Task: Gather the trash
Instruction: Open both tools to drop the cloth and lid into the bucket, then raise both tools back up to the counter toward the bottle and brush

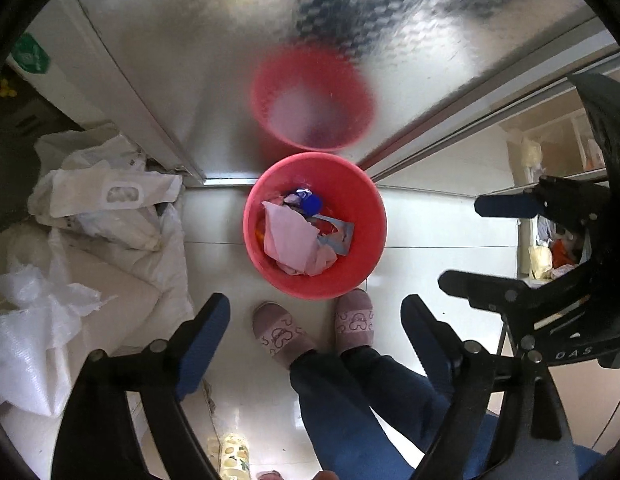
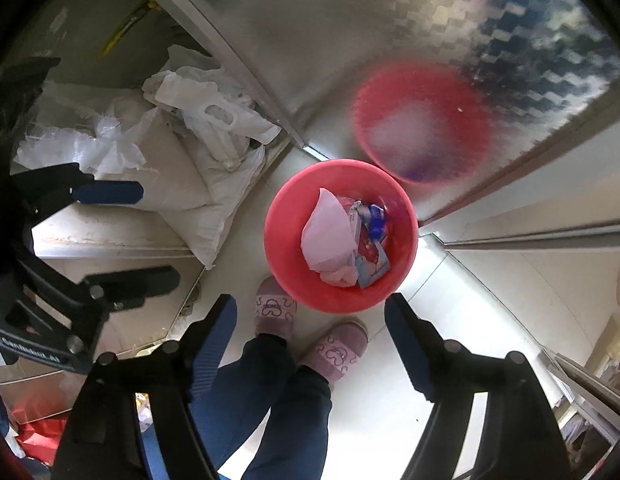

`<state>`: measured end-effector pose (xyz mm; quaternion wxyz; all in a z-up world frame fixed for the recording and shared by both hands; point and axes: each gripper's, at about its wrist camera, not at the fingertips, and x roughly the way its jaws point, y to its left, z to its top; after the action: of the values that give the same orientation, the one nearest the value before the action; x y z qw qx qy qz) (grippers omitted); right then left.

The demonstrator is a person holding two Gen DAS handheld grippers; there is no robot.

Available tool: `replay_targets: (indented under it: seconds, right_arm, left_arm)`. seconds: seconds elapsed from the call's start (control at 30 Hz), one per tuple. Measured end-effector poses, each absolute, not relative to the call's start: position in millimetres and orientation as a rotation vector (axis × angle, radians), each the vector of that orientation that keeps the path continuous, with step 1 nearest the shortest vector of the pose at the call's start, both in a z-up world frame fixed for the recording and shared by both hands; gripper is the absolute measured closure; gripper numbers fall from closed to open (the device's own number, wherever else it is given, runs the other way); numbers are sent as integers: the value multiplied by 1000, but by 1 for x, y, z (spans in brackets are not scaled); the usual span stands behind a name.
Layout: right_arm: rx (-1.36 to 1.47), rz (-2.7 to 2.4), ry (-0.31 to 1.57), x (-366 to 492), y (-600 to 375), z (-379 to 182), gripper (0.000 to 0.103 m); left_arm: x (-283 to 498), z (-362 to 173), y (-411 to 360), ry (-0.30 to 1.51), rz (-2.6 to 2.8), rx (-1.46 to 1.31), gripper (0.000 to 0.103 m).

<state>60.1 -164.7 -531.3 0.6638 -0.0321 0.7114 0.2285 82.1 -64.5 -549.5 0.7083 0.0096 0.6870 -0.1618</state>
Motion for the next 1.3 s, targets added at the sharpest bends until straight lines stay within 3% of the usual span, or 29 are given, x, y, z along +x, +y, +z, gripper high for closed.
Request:
replay_targets:
  seconds: [0.17, 0.43, 0.5, 0.67, 0.73, 0.8, 1.03, 1.3]
  right_arm:
    - [-74, 515, 1583, 57, -170, -489, 24]
    - [-93, 493, 1423, 60, -179, -361, 24]
    - [-119, 483, 1386, 64, -178, -325, 24]
    - [-119, 476, 1301, 68, -176, -250, 23]
    - [-125, 497, 1271, 72, -174, -226, 17]
    - [-139, 507, 1239, 75, -171, -206, 11]
    - [-153, 520, 1134, 99, -175, -158, 1]
    - [-199, 521, 1052, 130, -176, -125, 1]
  left_arm:
    - [77, -498, -66, 1490, -345, 42, 17]
    - [62, -371, -64, 1422, -341, 48, 17]
    - [57, -341, -63, 1398, -330, 59, 10]
    - [50, -272, -57, 1360, -275, 47, 10]
    - [49, -247, -56, 1329, -260, 44, 7]
    - [49, -225, -55, 1293, -235, 56, 0]
    - [62, -160, -42, 1187, -161, 79, 0]
    - [93, -110, -28, 1101, -112, 101, 0]
